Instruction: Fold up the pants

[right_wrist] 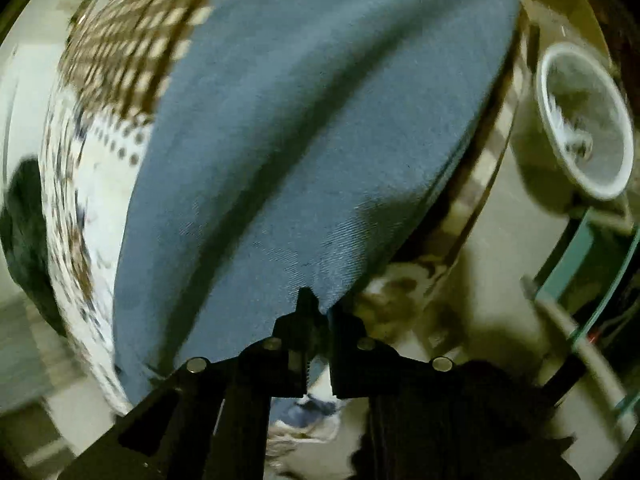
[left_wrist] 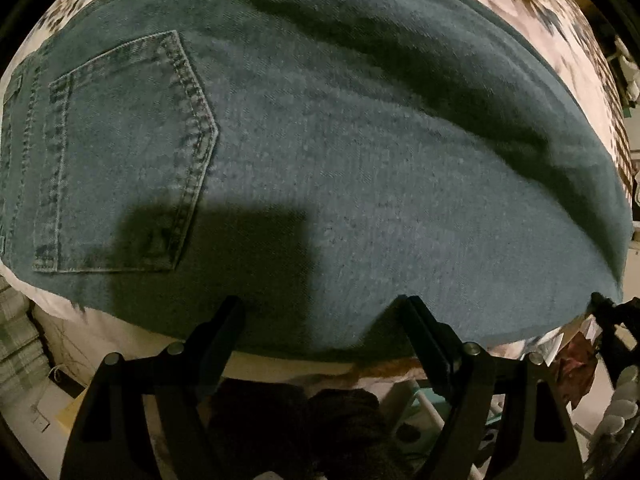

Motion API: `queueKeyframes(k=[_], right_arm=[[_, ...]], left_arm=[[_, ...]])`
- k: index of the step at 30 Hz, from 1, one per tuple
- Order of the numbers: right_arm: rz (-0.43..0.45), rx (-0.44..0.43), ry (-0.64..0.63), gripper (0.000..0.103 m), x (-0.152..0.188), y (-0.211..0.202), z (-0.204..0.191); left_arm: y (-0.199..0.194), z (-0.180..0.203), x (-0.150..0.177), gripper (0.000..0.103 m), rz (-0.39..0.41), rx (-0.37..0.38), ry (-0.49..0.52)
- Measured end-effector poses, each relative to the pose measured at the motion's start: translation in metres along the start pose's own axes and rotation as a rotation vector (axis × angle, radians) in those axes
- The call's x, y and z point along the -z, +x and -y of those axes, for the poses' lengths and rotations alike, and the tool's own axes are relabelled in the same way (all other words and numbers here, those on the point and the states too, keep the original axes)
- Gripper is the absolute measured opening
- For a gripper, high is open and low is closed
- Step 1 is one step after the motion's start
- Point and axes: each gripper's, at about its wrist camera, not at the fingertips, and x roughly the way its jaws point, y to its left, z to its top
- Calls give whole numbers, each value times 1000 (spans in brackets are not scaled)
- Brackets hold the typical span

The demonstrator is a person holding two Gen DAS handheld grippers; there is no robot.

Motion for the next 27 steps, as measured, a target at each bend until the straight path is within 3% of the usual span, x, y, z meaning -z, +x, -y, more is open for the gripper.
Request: queueKeyframes(k=[6, 10, 12, 13, 14, 15, 21, 25, 27], right_arm=[[-22, 57, -68, 1, 9, -8, -7], [-112, 99, -75, 3, -1, 4, -4], [-130, 78, -105, 13, -6, -7, -15], [-127, 70, -128, 18, -8, -14, -24], [-120, 60, -150, 32, -9, -22, -33], [-111, 42, -163, 38, -12, -31, -45], [-119, -58, -136, 40, -40, -29, -124], [-212, 3, -115, 41, -56, 12, -173], [-251, 99, -145, 41, -58, 38, -184]], left_arm=[[4, -7, 19, 80, -34, -3, 5], [-7, -9, 24, 80, -36, 12, 14], [-23, -2, 20, 80, -9, 23, 30], [-32, 3, 16, 80, 10, 43, 38], [-39, 8, 11, 80, 27, 54, 49], [-43, 11, 1, 80, 45, 59, 63], [-70, 51, -61, 80, 184, 50, 141], [-49, 53, -89, 80, 152, 23, 139], [-30, 50, -96, 80, 111, -2, 146]])
